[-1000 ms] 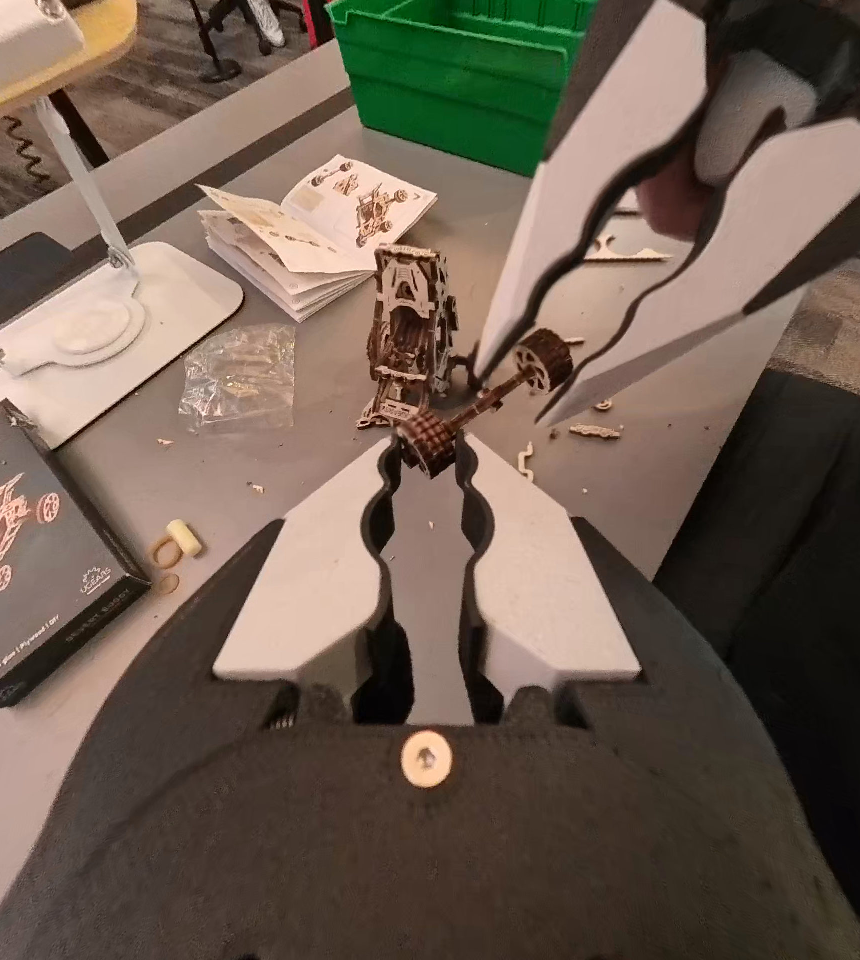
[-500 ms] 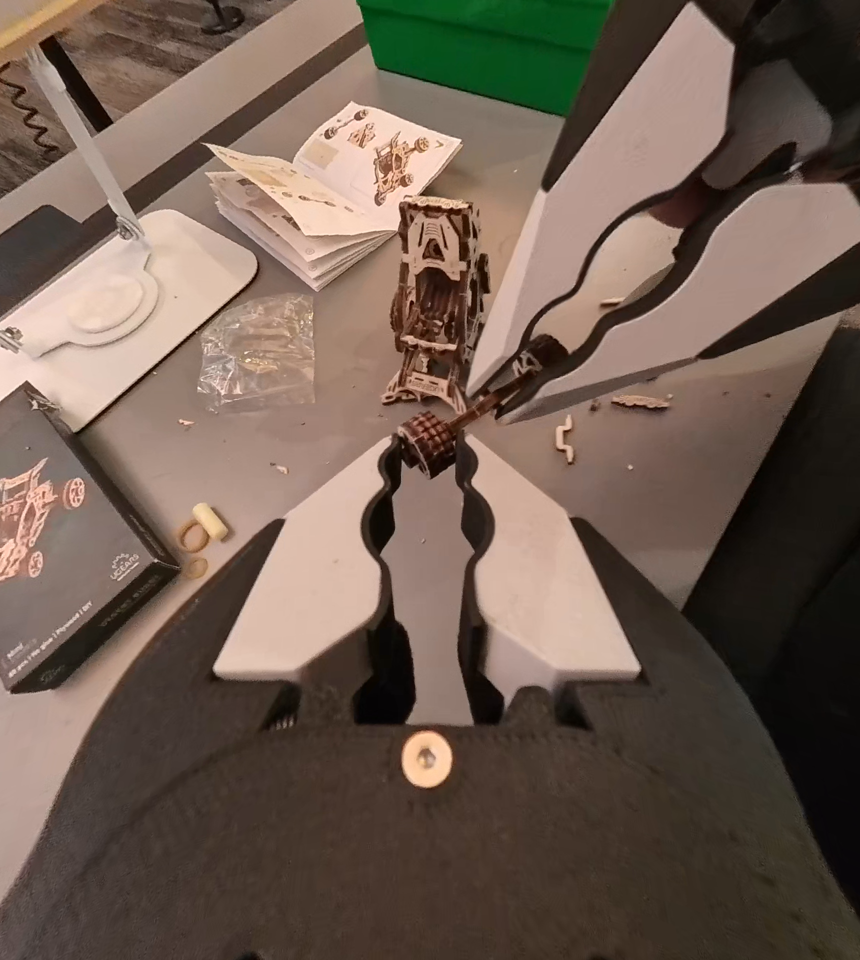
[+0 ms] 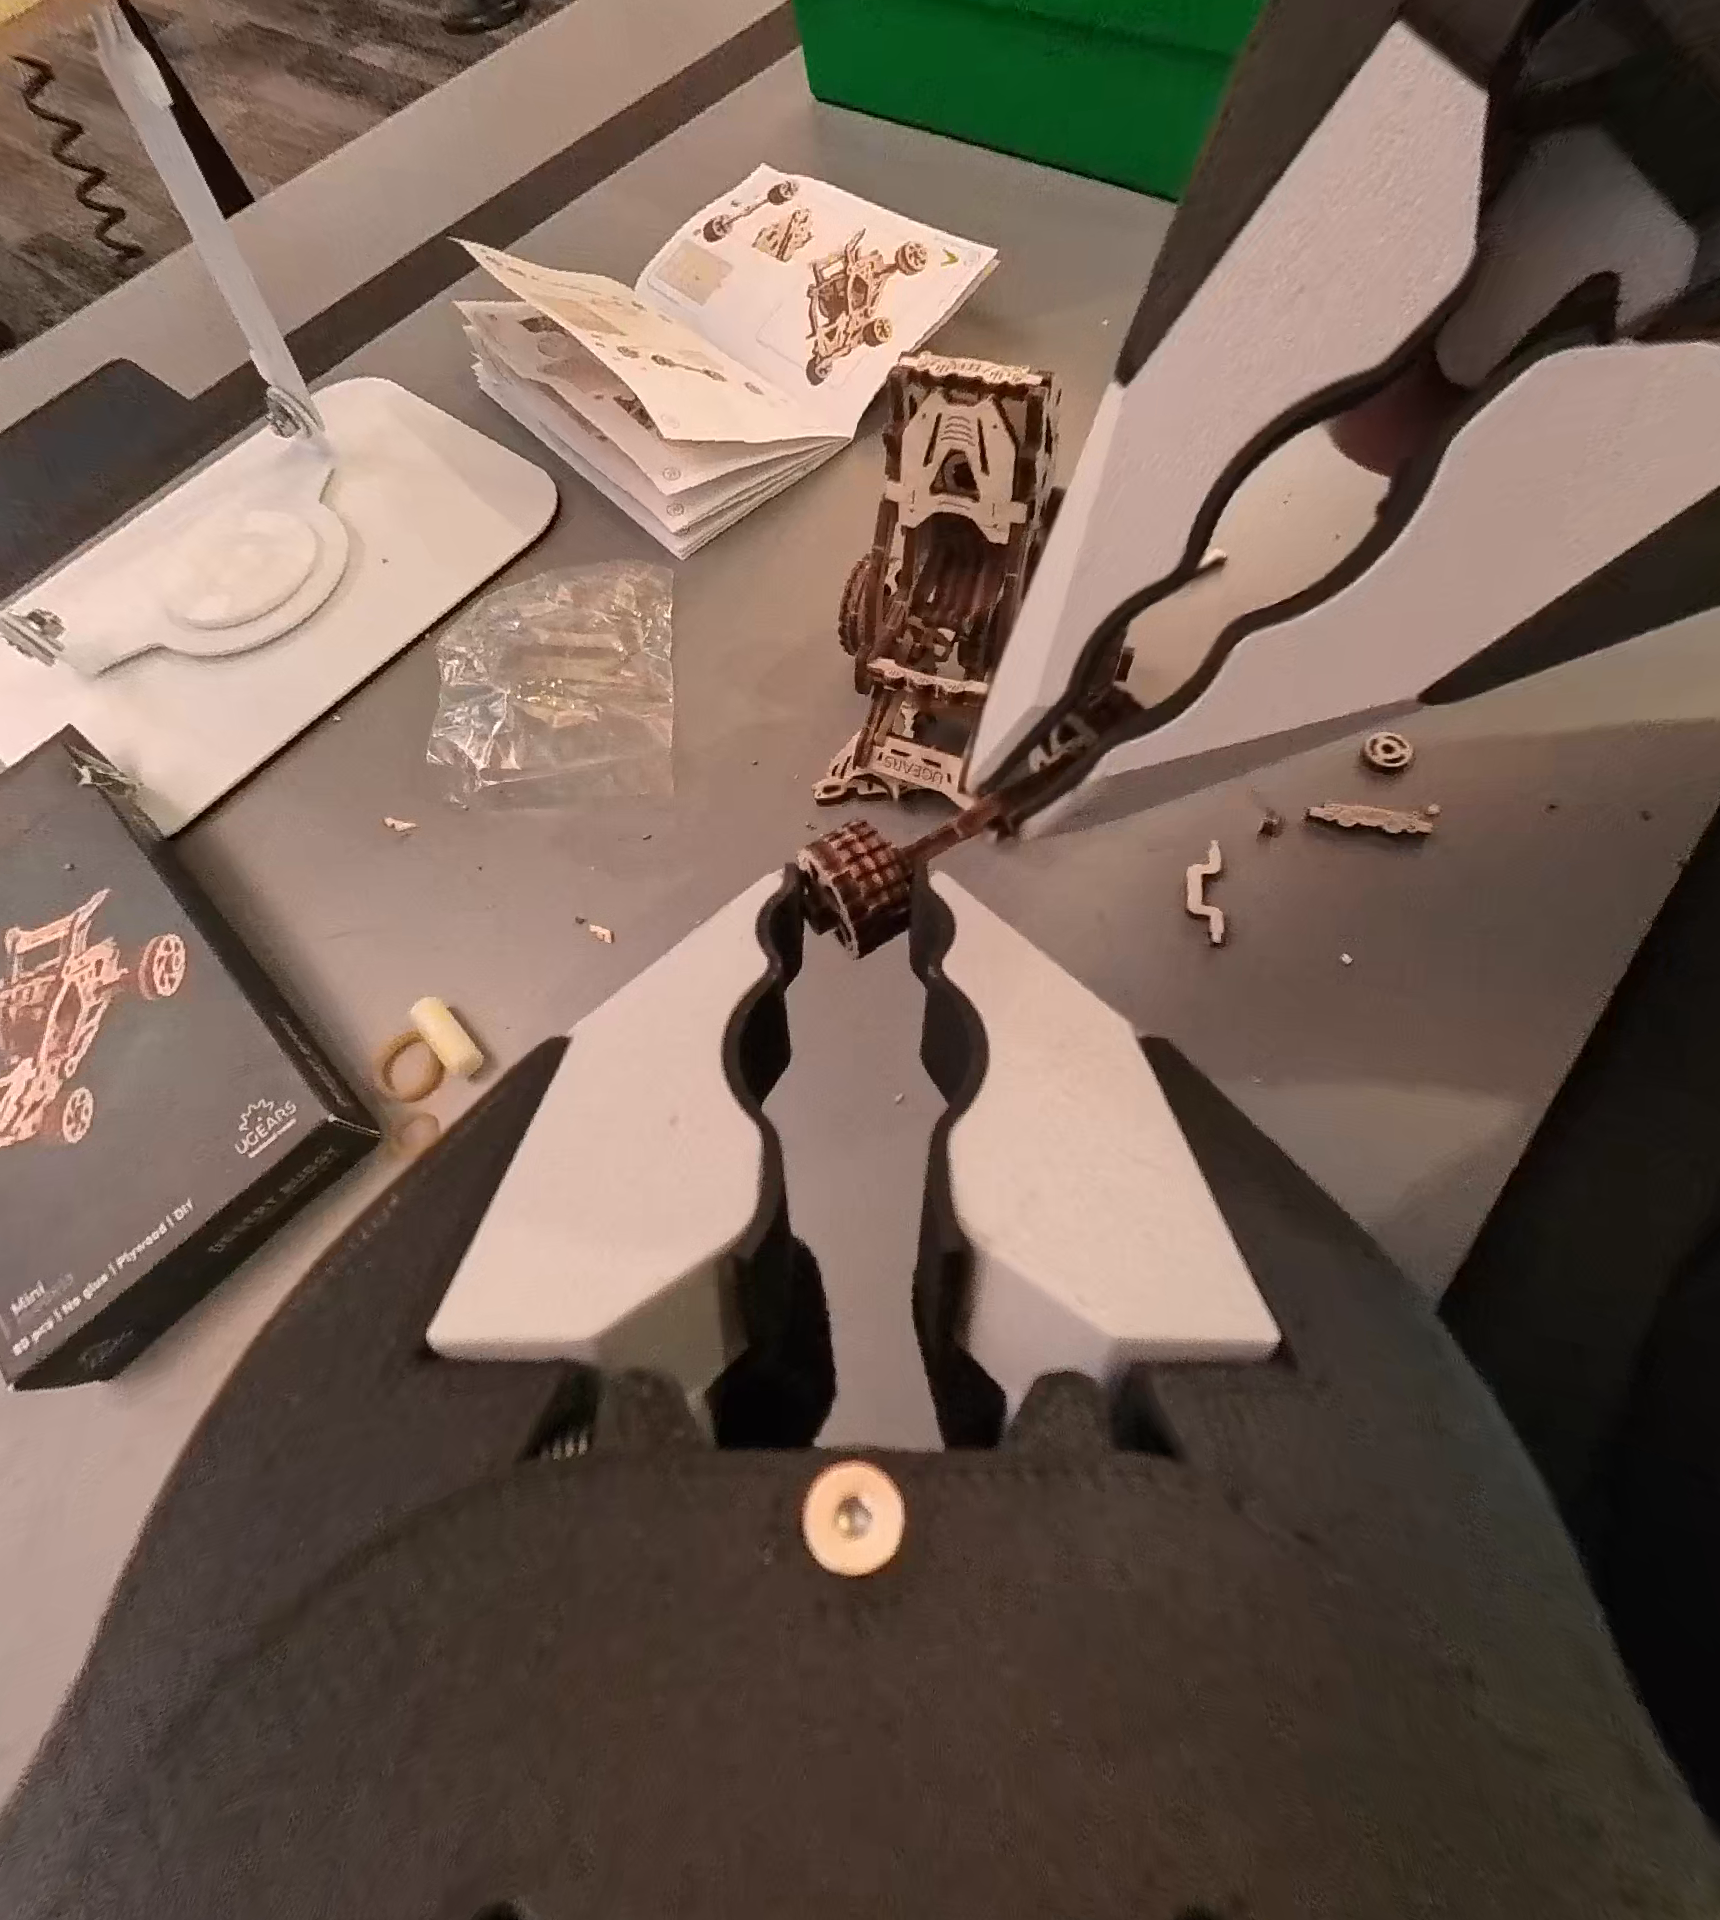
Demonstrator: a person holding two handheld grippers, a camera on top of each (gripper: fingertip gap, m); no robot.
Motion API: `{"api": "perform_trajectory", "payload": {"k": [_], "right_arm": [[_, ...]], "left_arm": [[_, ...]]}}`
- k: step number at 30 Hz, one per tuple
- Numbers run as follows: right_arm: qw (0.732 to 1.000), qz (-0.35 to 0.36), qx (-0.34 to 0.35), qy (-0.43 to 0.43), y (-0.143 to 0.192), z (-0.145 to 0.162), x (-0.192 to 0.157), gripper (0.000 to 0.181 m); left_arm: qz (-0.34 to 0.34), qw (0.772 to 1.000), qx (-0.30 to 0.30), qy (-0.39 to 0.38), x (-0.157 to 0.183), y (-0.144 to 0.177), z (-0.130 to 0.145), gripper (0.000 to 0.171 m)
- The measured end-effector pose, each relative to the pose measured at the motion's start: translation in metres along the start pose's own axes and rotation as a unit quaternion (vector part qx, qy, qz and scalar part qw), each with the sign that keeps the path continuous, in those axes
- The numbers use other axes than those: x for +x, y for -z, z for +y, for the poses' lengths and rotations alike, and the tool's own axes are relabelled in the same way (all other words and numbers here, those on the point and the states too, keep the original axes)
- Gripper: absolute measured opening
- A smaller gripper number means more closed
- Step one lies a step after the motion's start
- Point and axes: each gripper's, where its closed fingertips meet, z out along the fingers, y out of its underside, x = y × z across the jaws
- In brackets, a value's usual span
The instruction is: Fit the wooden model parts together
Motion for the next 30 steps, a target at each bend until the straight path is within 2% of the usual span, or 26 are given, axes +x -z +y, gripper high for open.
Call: {"api": "perform_trajectory", "payload": {"k": [8, 11, 17, 21, 22, 26, 30], "right_arm": [[1.0, 0.005, 0.007, -0.009, -0.003, -0.004, 0.01, 0.005], [1.0, 0.007, -0.003, 0.013, -0.006, -0.002, 0.007, 0.003], [0.999, -0.036, 0.002, 0.013, -0.007, -0.001, 0.004, 0.001], [0.999, -0.027, 0.011, -0.023, -0.01, -0.004, 0.012, 0.011], [0.999, -0.03, 0.009, -0.008, -0.01, -0.004, 0.009, 0.004], [0.999, -0.019, 0.014, 0.03, -0.01, -0.004, 0.007, 0.002], [0.995, -0.025, -0.019, 0.091, -0.013, 0.0, 0.0, 0.001]], "left_arm": [[-0.006, 1.0, 0.006, 0.007, -0.007, 0.0, -0.001, 0.017], [-0.006, 1.0, 0.001, 0.002, -0.007, -0.001, 0.002, 0.017], [-0.001, 1.0, 0.004, -0.009, -0.007, -0.003, 0.004, 0.017], [0.001, 1.0, 0.014, 0.009, -0.012, -0.002, 0.003, 0.018], [-0.002, 1.0, 0.016, 0.007, -0.012, -0.002, 0.002, 0.017], [0.001, 1.0, 0.014, 0.003, -0.011, -0.002, 0.003, 0.017], [0.007, 1.0, 0.003, -0.005, -0.007, -0.005, 0.008, 0.017]]}}
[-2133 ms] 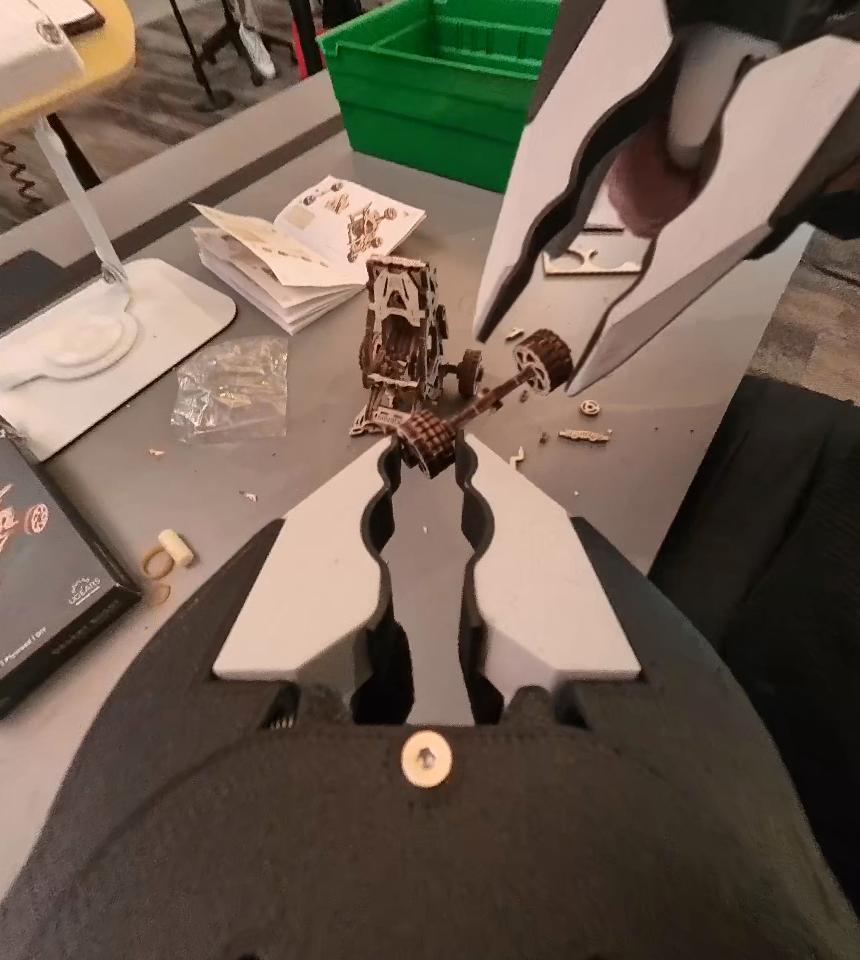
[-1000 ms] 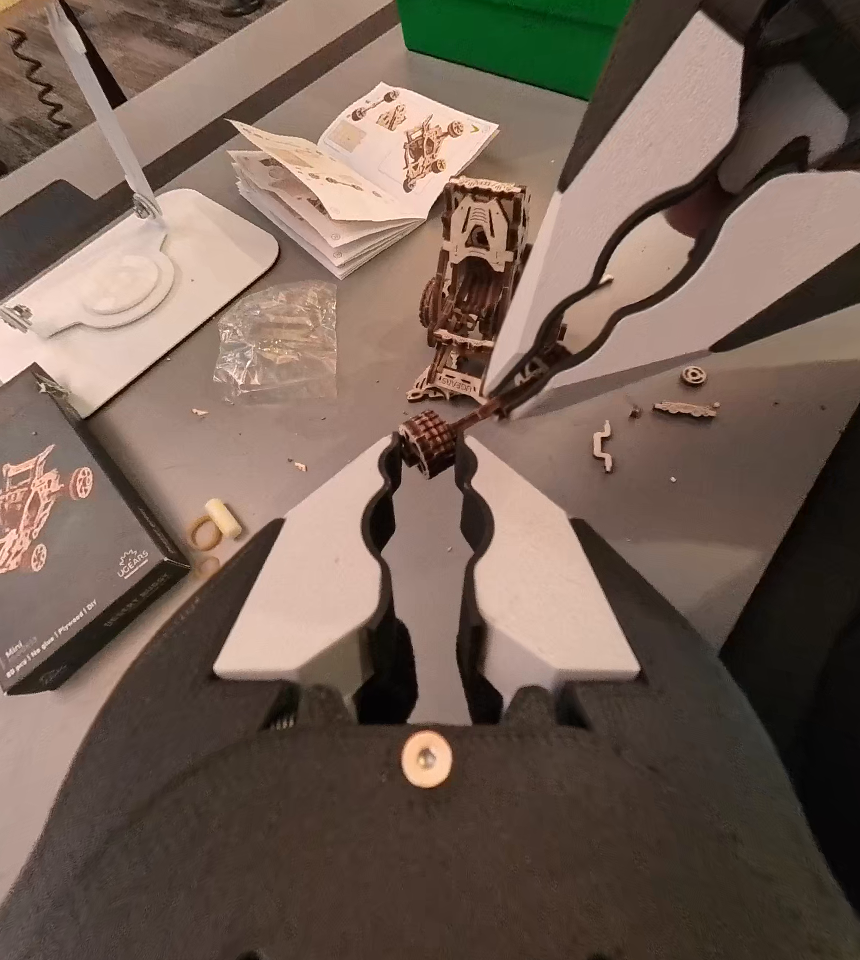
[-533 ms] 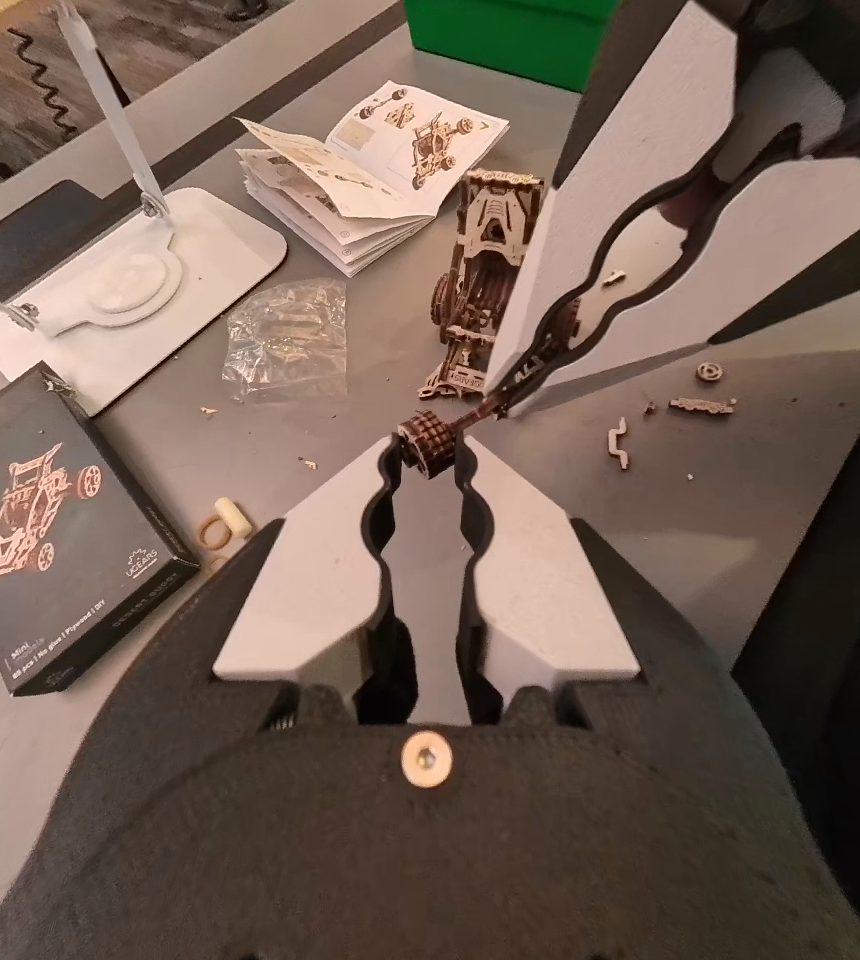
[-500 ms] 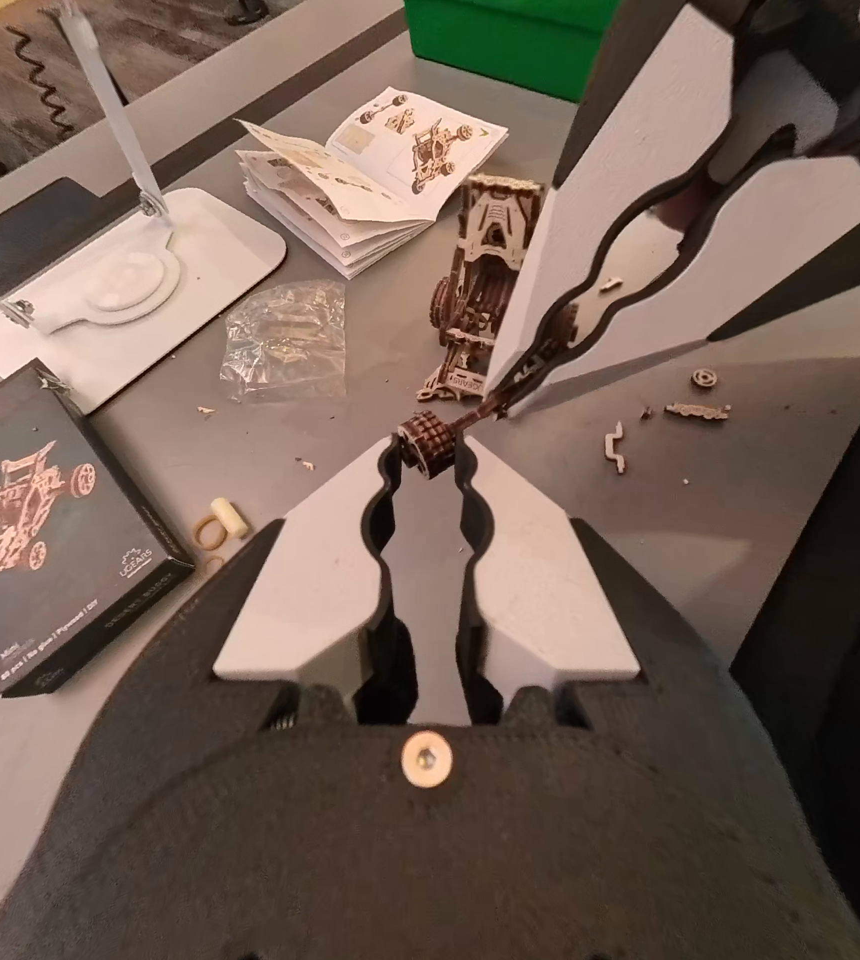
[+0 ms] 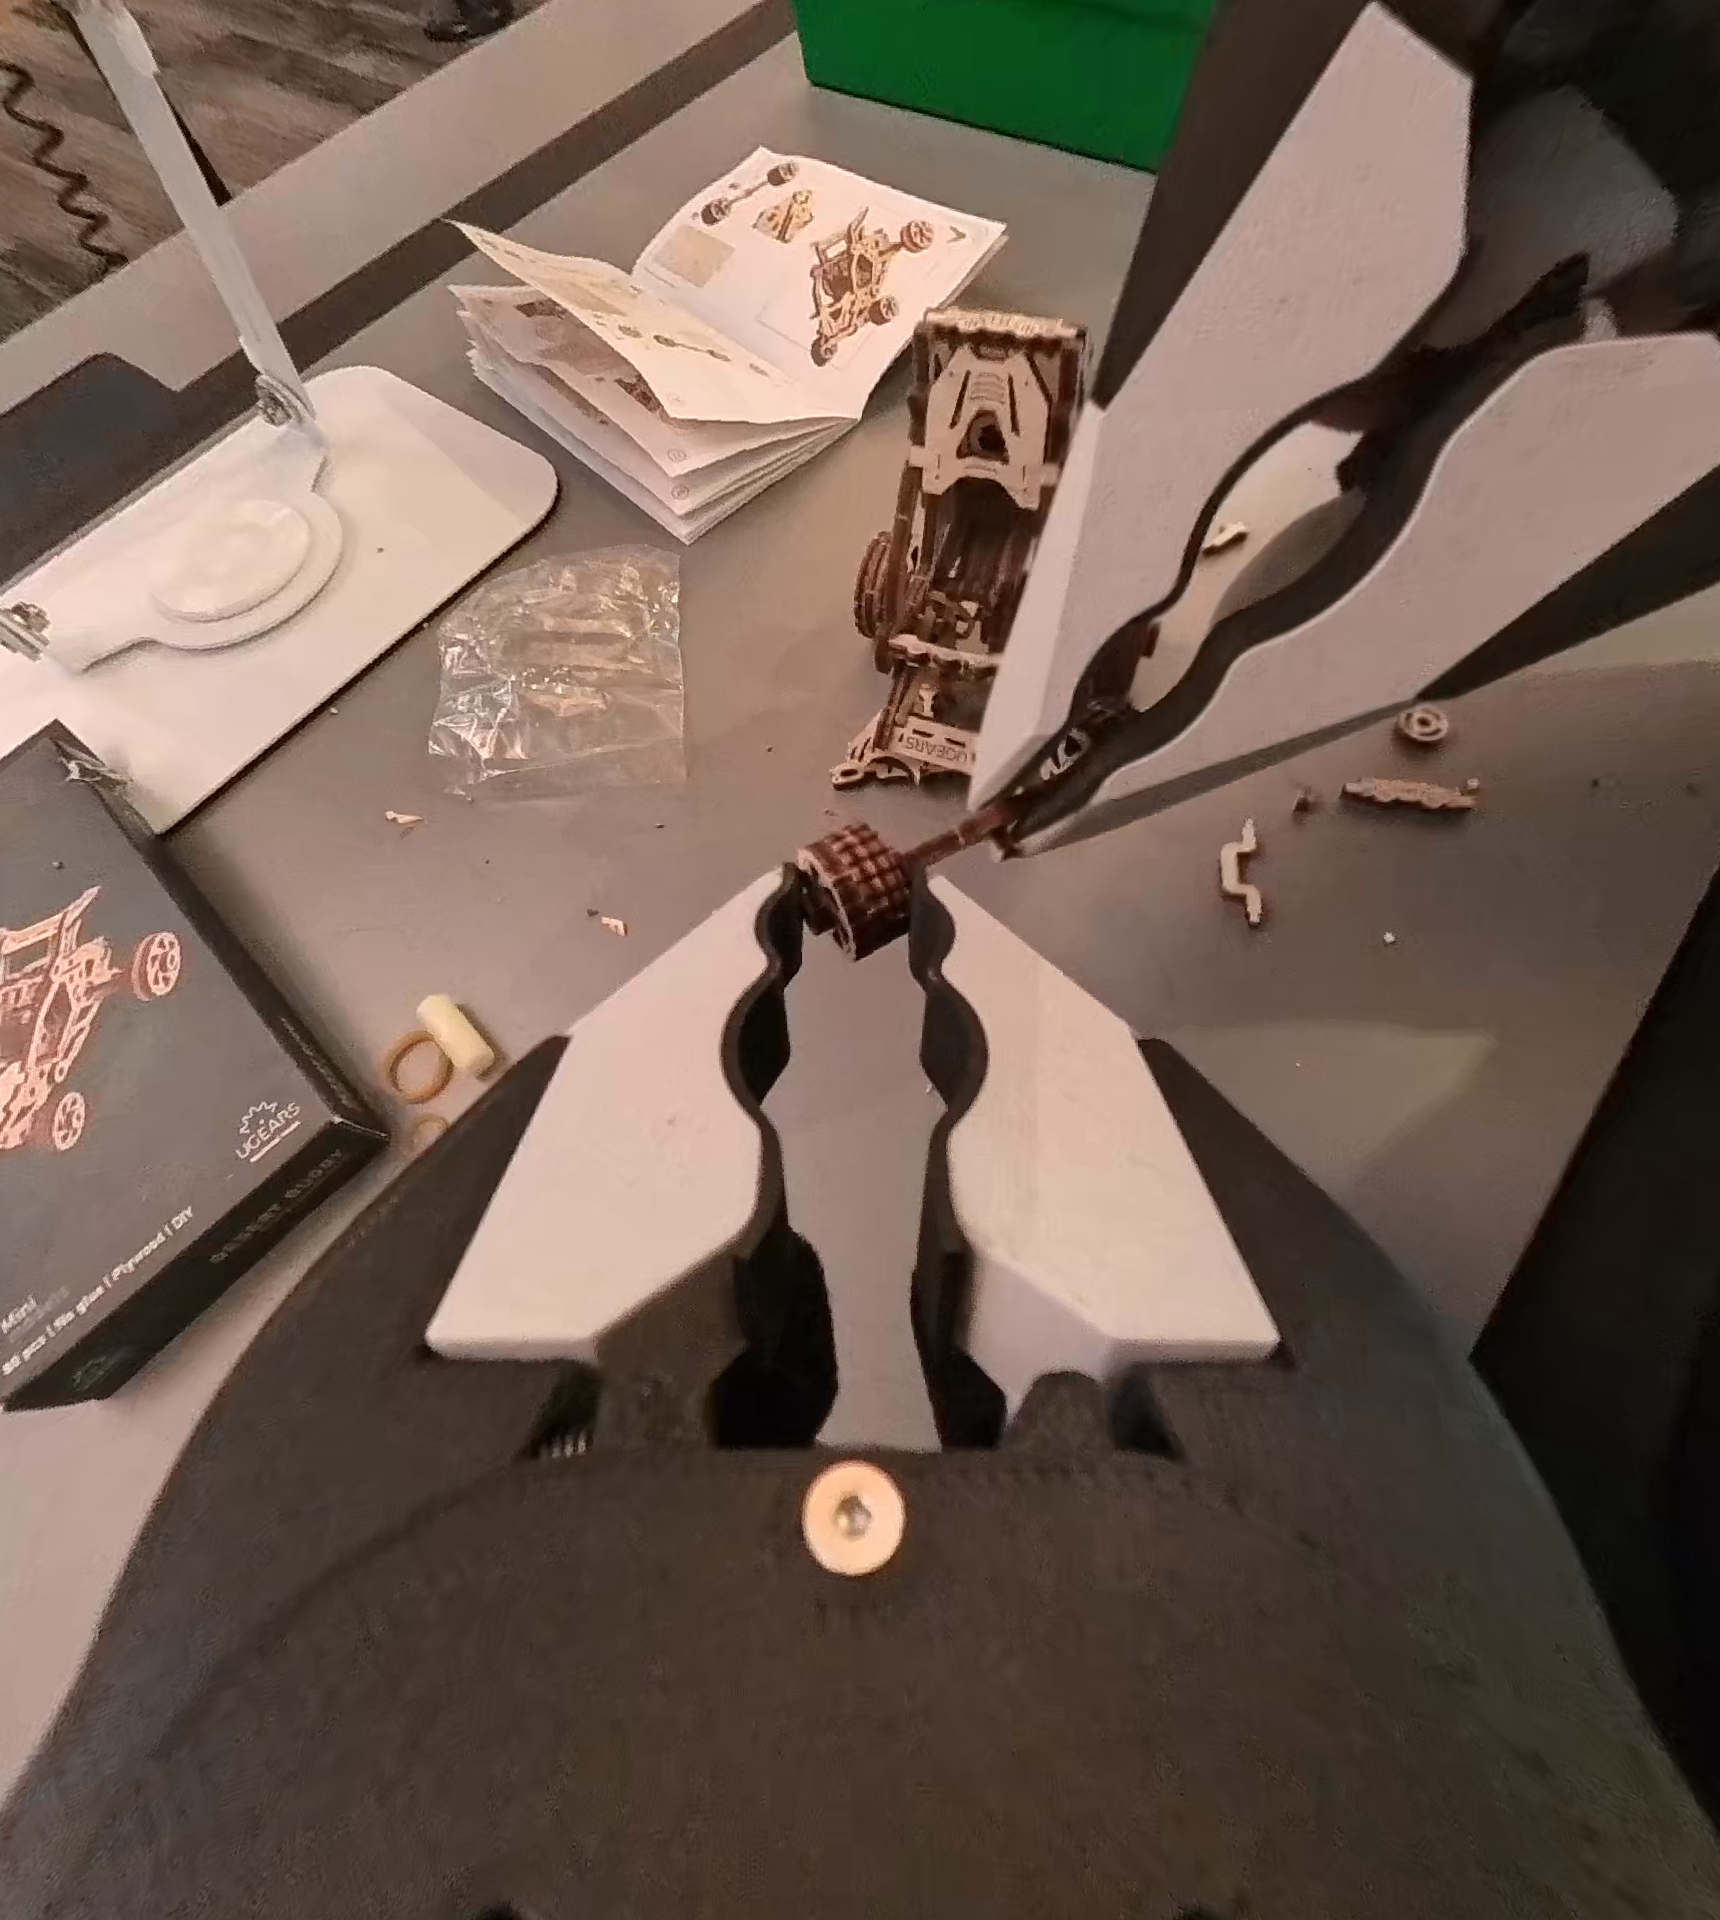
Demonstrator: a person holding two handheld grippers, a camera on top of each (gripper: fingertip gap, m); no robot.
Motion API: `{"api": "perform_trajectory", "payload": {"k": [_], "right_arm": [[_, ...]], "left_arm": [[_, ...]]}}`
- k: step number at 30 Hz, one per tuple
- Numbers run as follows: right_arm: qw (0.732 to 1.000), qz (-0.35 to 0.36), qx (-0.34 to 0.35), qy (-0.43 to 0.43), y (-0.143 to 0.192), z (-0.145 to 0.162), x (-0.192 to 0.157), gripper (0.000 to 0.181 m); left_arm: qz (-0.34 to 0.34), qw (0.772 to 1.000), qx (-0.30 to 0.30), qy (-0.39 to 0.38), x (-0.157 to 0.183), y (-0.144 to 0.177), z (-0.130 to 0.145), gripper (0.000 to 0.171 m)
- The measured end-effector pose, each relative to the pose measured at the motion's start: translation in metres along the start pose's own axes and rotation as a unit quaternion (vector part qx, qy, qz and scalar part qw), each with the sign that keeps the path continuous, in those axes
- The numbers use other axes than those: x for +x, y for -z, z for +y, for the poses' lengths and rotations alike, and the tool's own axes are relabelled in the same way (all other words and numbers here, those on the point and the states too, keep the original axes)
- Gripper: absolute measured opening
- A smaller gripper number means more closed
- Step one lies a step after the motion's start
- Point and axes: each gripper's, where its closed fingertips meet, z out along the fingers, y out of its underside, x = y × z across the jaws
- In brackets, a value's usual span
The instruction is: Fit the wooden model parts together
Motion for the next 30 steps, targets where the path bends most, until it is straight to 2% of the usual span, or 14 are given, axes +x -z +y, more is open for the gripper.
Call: {"api": "perform_trajectory", "payload": {"k": [4, 7, 11, 13, 15, 16, 19, 21, 22, 24, 26, 27, 28, 30], "right_arm": [[1.0, 0.004, -0.001, -0.026, -0.005, 0.002, 0.008, 0.002], [0.999, 0.017, 0.002, -0.052, -0.001, 0.001, 0.016, 0.01], [0.997, 0.003, 0.005, -0.078, 0.001, 0.0, 0.014, 0.0], [0.996, -0.012, 0.001, -0.086, 0.005, -0.001, 0.012, 0.0], [0.994, -0.034, 0.016, -0.098, 0.013, -0.003, 0.011, 0.0], [0.993, -0.055, 0.024, -0.098, 0.018, -0.005, 0.007, 0.0], [0.992, -0.094, 0.056, -0.064, 0.027, -0.019, -0.003, 0.0], [0.992, -0.111, 0.045, -0.044, 0.026, -0.019, -0.008, 0.0], [0.991, -0.122, 0.04, -0.032, 0.025, -0.018, -0.012, 0.0], [0.99, -0.126, 0.046, -0.036, 0.021, -0.021, -0.014, 0.0], [0.991, -0.112, 0.051, -0.056, 0.016, -0.023, -0.008, 0.003], [0.992, -0.094, 0.05, -0.069, 0.012, -0.024, -0.001, 0.009], [0.994, -0.057, 0.05, -0.084, 0.01, -0.025, 0.011, 0.027], [0.992, -0.004, 0.056, -0.11, 0.012, -0.027, 0.028, 0.03]], "left_arm": [[-0.006, 1.0, 0.003, 0.021, -0.007, -0.001, 0.003, 0.017], [0.002, 0.998, 0.013, 0.056, -0.008, -0.002, 0.002, 0.017], [0.021, 0.995, 0.023, 0.093, -0.007, -0.001, 0.0, 0.018], [0.054, 0.993, 0.024, 0.106, -0.001, 0.003, -0.001, 0.019], [0.097, 0.986, 0.054, 0.127, 0.004, 0.017, -0.011, 0.024], [0.116, 0.983, 0.066, 0.124, 0.008, 0.024, -0.015, 0.032], [0.165, 0.98, 0.065, 0.089, 0.025, 0.035, -0.016, 0.036], [0.186, 0.977, 0.049, 0.088, 0.037, 0.034, -0.011, 0.036], [0.171, 0.981, 0.04, 0.086, 0.034, 0.032, -0.006, 0.021], [0.174, 0.979, 0.043, 0.095, 0.033, 0.035, -0.002, 0.021], [0.168, 0.975, 0.044, 0.137, 0.027, 0.036, 0.002, 0.021], [0.153, 0.974, 0.046, 0.163, 0.021, 0.036, 0.004, 0.021], [0.142, 0.97, 0.046, 0.19, 0.016, 0.035, 0.007, 0.021], [0.12, 0.955, 0.065, 0.263, 0.001, 0.035, 0.011, 0.021]]}}
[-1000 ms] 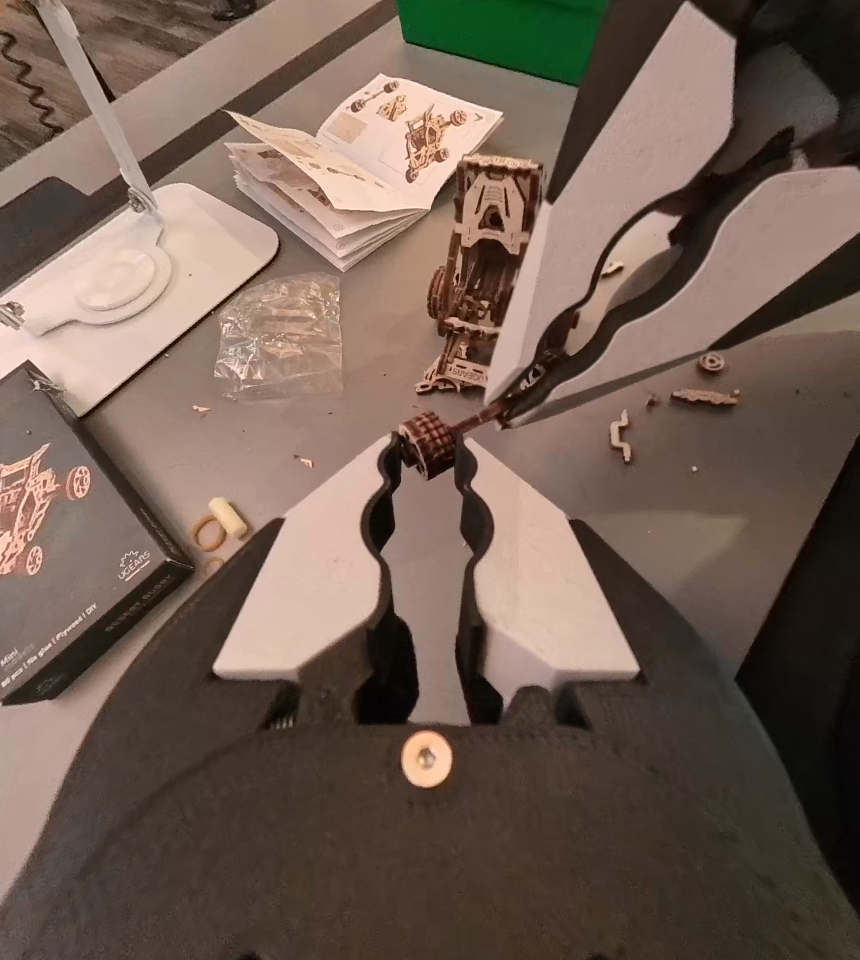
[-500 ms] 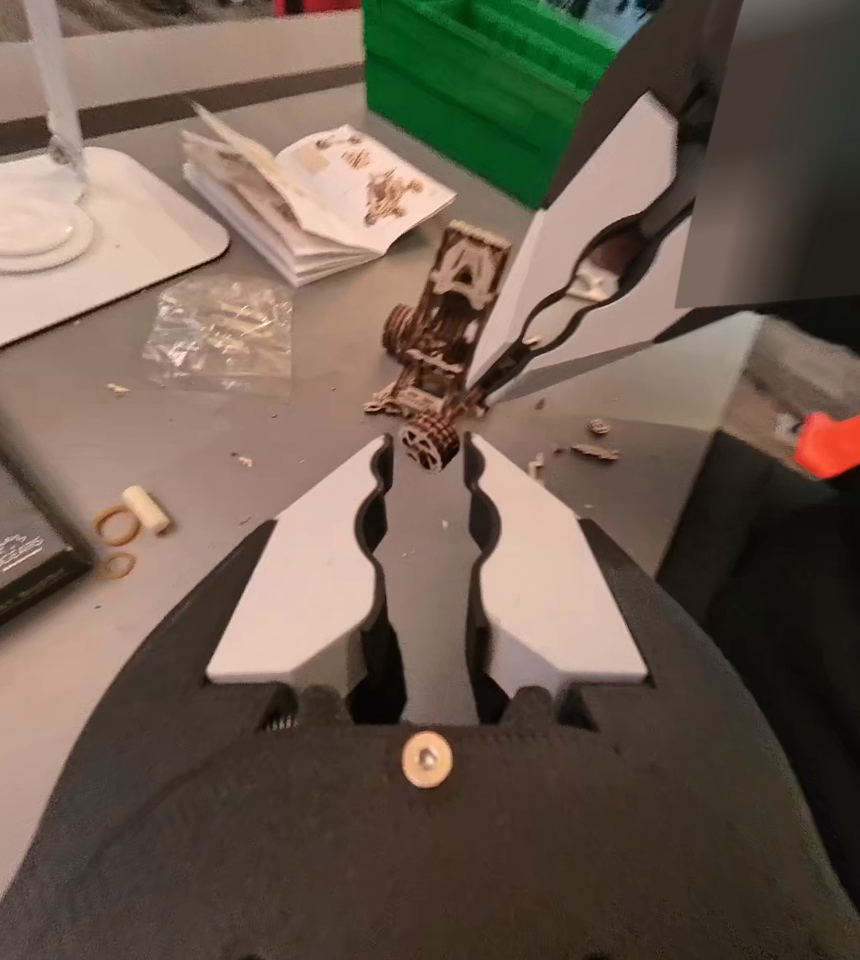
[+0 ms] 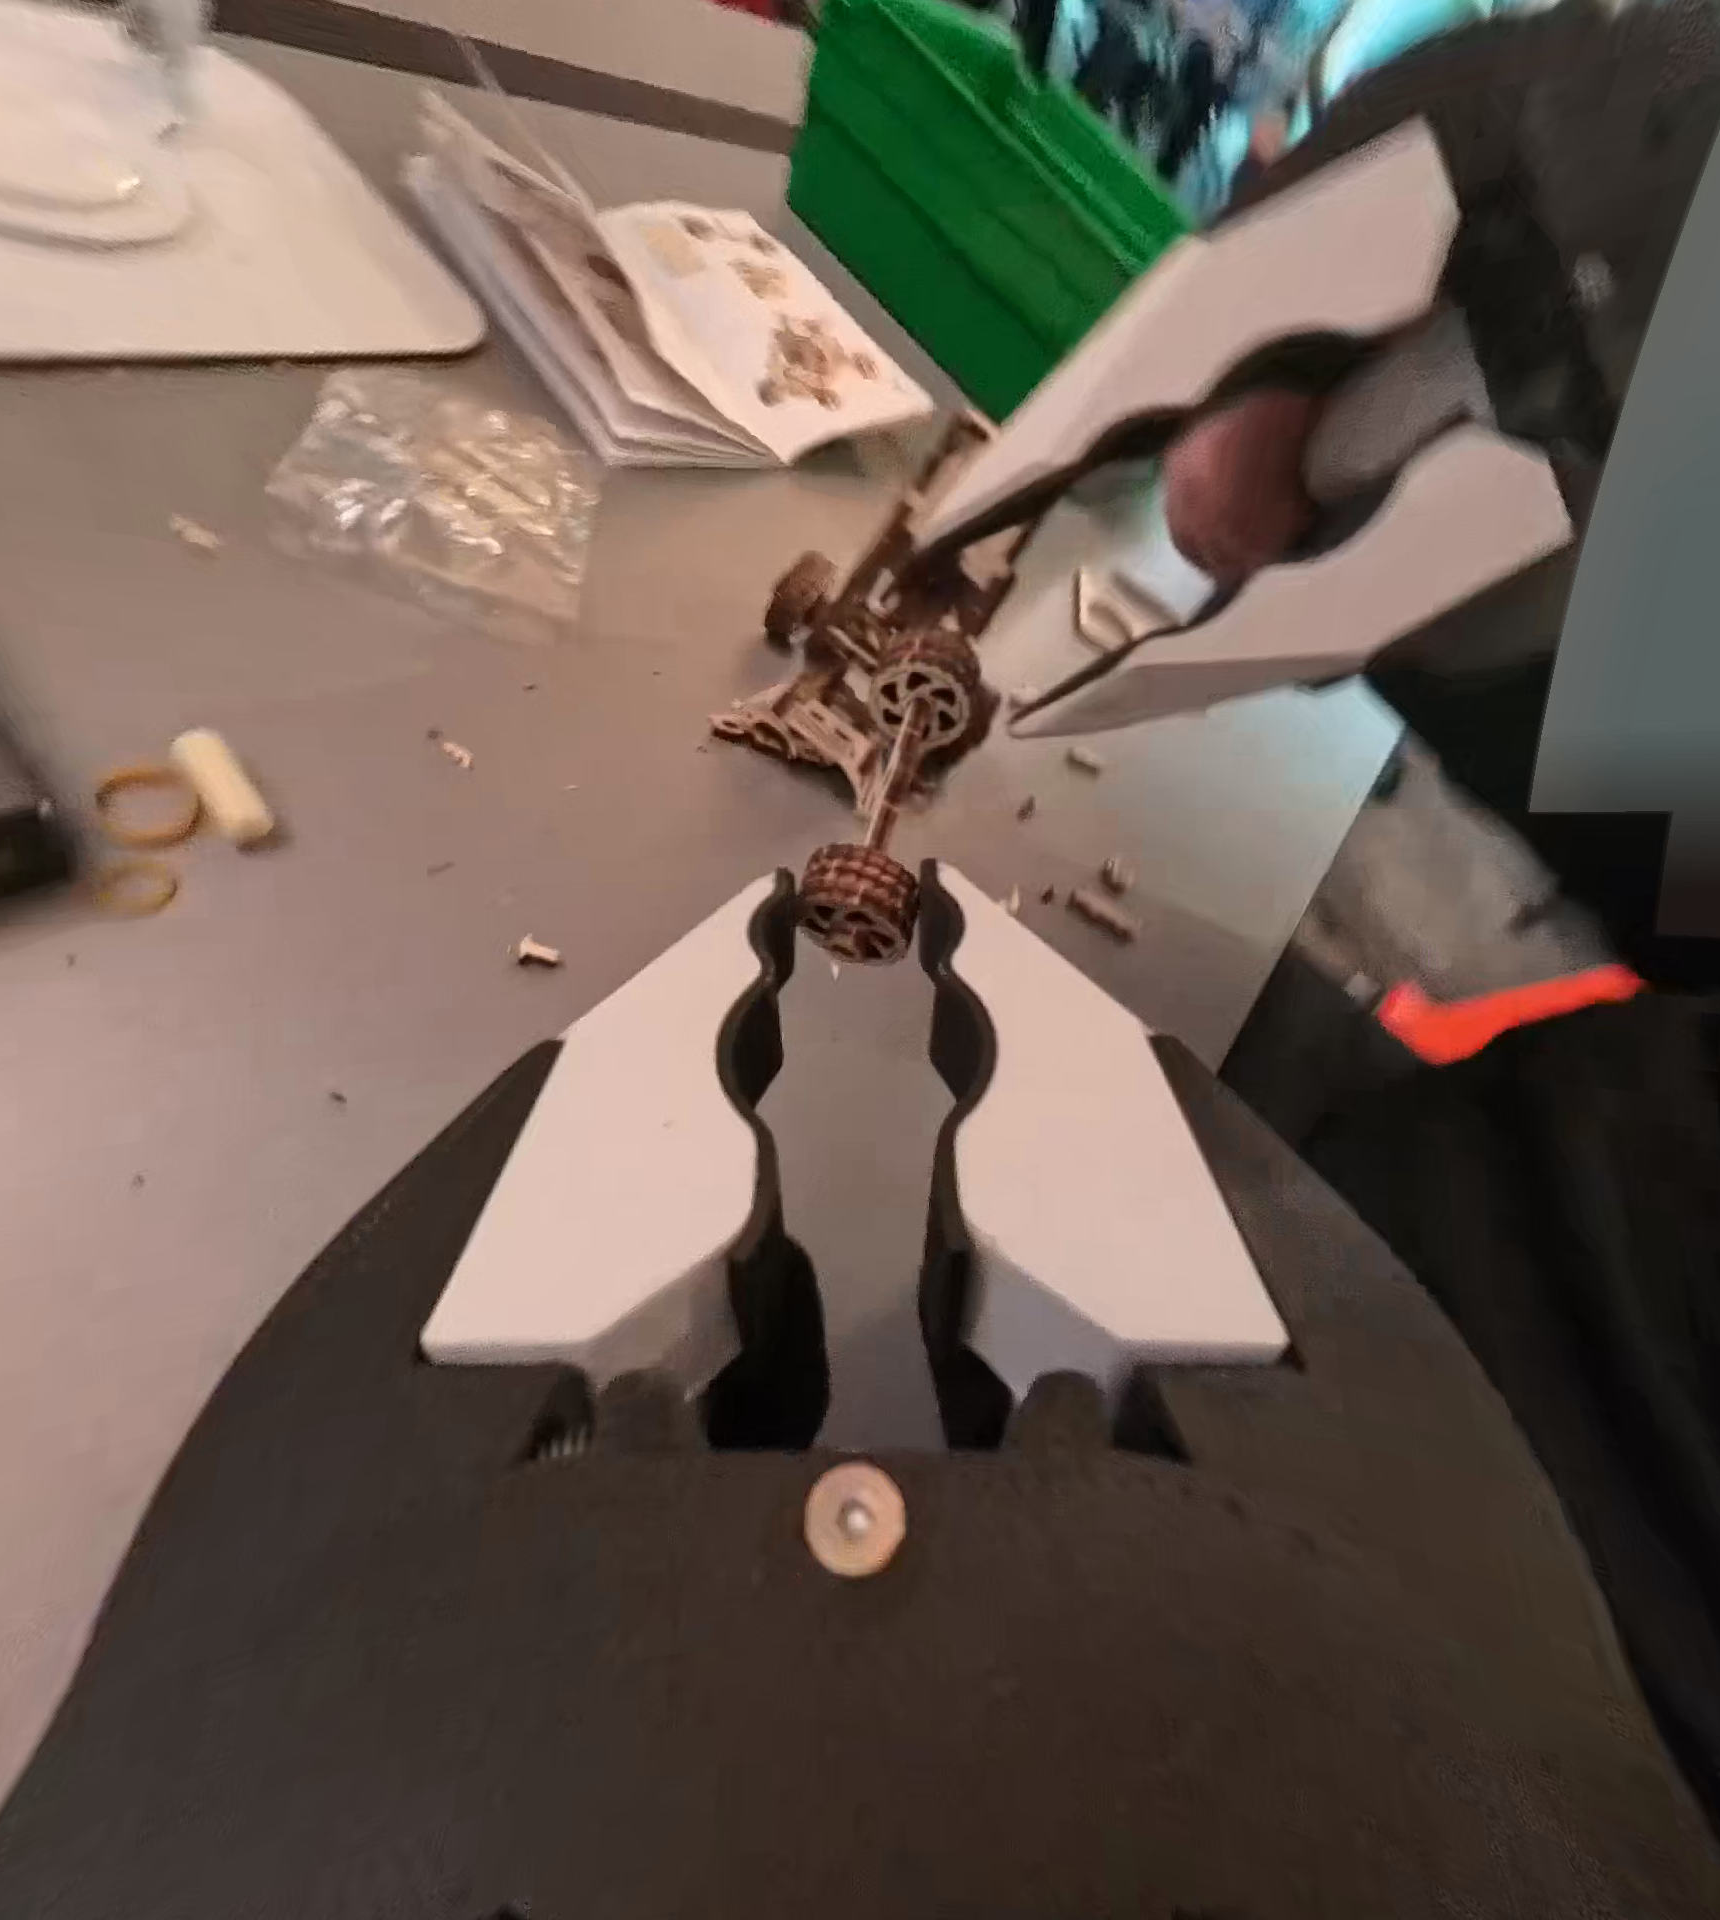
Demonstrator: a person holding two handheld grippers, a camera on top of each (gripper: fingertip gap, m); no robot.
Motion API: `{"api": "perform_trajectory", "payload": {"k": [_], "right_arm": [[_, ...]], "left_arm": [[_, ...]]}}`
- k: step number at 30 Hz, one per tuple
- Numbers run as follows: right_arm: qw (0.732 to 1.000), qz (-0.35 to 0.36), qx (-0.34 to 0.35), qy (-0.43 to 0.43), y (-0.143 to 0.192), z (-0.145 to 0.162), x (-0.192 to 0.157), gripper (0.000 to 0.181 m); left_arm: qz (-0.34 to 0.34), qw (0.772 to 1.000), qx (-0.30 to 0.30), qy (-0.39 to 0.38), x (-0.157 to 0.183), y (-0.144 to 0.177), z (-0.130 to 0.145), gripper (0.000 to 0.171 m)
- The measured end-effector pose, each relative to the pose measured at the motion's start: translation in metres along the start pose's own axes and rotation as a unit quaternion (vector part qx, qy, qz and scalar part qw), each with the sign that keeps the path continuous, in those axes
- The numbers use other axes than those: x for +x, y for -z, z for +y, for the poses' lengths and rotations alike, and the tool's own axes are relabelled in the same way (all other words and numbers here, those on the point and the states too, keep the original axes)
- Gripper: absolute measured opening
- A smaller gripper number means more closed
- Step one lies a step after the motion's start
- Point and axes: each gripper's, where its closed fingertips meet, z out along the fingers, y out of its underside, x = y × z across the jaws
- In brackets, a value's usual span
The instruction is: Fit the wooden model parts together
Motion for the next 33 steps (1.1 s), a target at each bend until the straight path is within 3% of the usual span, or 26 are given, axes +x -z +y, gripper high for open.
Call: {"api": "perform_trajectory", "payload": {"k": [2, 4, 6, 19, 23, 27, 31, 33], "right_arm": [[1.0, 0.026, 0.007, -0.012, 0.002, -0.005, 0.002, 0.028], [0.999, 0.044, 0.017, -0.007, 0.0, -0.011, -0.003, 0.012], [0.998, 0.065, 0.011, -0.02, -0.006, -0.01, 0.0, 0.009], [0.989, 0.146, -0.023, -0.017, -0.033, -0.006, 0.008, 0.0], [0.981, 0.094, 0.025, -0.17, -0.036, -0.005, 0.008, 0.0], [0.953, 0.06, 0.067, -0.289, -0.04, -0.003, 0.008, 0.0], [0.98, 0.158, -0.007, -0.117, -0.044, -0.004, 0.009, 0.0], [0.981, 0.16, -0.007, -0.113, -0.045, -0.005, 0.01, 0.0]], "left_arm": [[0.014, 0.996, 0.035, 0.082, -0.007, 0.002, -0.006, 0.02], [0.022, 0.991, 0.054, 0.122, -0.011, 0.001, -0.008, 0.02], [0.032, 0.987, 0.06, 0.148, -0.01, -0.001, -0.009, 0.02], [-0.001, 0.98, 0.099, 0.174, -0.017, 0.001, -0.016, 0.02], [-0.023, 0.983, 0.097, 0.156, -0.023, 0.001, -0.017, 0.02], [-0.049, 0.985, 0.093, 0.135, -0.029, 0.002, -0.018, 0.02], [-0.023, 0.974, 0.117, 0.193, -0.035, 0.003, -0.019, 0.02], [-0.013, 0.969, 0.129, 0.212, -0.038, 0.005, -0.021, 0.02]]}}
